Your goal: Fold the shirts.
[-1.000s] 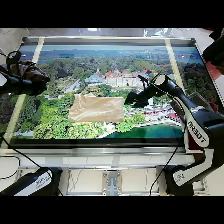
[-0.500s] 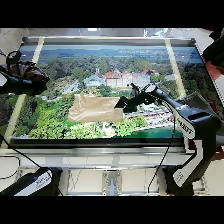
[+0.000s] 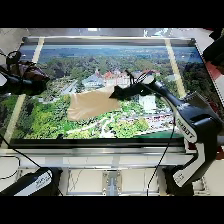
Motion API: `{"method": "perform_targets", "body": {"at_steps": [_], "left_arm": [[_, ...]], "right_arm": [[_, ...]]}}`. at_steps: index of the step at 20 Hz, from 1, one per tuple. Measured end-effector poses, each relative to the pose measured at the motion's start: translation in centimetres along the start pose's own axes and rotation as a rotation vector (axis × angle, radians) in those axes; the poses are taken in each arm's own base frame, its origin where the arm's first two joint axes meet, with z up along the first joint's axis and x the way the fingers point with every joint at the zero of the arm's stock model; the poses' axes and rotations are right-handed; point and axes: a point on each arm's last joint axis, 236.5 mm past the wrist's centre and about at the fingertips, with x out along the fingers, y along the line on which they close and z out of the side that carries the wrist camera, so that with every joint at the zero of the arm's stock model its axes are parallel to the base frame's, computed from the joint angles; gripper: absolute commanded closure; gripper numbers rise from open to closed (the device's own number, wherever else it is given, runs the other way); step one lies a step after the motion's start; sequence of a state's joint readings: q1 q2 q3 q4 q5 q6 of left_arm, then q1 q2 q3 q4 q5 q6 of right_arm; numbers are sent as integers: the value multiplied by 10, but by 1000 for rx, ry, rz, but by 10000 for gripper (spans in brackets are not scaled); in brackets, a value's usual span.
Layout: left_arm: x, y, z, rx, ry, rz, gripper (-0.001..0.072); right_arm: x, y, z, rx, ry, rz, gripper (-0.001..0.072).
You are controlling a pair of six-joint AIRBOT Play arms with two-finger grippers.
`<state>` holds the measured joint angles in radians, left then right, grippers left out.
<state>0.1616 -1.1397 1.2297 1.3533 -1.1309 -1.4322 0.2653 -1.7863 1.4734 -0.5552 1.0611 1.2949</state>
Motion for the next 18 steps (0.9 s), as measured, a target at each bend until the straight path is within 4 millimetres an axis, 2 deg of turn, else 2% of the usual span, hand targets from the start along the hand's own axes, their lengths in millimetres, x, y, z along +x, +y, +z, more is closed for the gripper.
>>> {"method": "perform_targets", "body": {"at_steps": [3,5,6,8,9,11,14,16,18], "left_arm": [[0,0,0,1,0,0,698],[0,0,0,1,0,0,698],[0,0,0,1,0,0,698],[0,0,0,1,0,0,698],[0,0,0,1,0,0,698],[0,0,0,1,0,0,698],[0,0,0,1,0,0,698],[0,0,0,1,0,0,698],[0,0,0,1,0,0,698]], "right_arm": [[-86,-7,38,-59,-123,-121,694],[-163,-23,54,-53,-226,-234,694],[-201,-33,58,-38,-277,-284,694],[-278,-52,52,6,-367,-386,694],[-313,-63,44,36,-402,-435,694],[-377,-86,13,121,-441,-544,694],[-452,-115,-53,276,-463,-696,694],[-486,-132,-99,395,-503,-769,694],[-498,-155,-145,526,-507,-809,694]]}}
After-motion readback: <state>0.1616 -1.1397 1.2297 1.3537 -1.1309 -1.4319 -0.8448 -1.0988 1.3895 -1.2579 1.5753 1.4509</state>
